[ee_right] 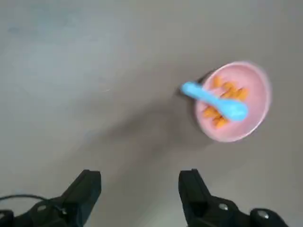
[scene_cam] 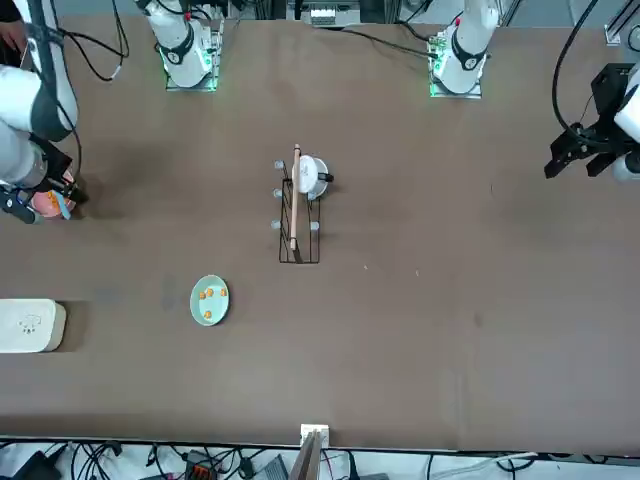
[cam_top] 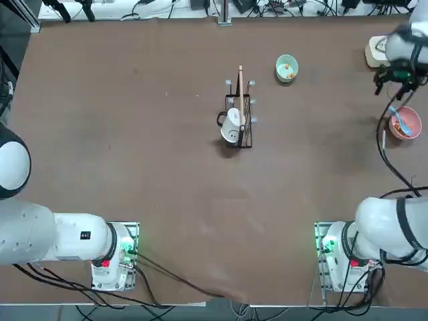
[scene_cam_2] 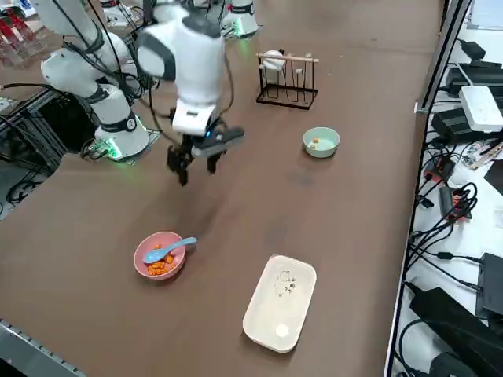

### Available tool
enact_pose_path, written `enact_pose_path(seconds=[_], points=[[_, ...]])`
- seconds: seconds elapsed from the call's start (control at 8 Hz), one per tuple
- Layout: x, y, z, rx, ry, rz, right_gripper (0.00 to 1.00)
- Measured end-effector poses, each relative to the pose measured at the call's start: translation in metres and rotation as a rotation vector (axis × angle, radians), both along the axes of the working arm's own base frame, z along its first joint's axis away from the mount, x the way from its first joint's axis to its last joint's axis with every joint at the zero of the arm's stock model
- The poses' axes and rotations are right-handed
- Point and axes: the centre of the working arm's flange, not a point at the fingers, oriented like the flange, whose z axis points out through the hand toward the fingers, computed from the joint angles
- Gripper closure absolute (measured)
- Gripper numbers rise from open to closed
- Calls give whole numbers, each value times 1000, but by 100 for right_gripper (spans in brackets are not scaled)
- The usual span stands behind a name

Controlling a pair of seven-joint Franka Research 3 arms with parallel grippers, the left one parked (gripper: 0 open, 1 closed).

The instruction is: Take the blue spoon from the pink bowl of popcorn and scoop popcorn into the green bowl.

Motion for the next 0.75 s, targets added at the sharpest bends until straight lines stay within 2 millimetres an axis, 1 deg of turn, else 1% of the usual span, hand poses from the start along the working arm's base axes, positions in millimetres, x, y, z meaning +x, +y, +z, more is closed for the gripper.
enact_pose_path(seconds=[0.12, 0.25, 0.38, 0.5, 0.62, 0.75], points=[[11, 25, 29, 83, 12, -3, 0], [20, 43, 57, 140, 27, 31, 0], [28, 57, 87, 182, 17, 100, 0], [37, 79, 121, 202, -5, 177, 0], [42, 109, 155, 210, -29, 236, 0], [41, 139, 183, 221, -67, 294, 0]])
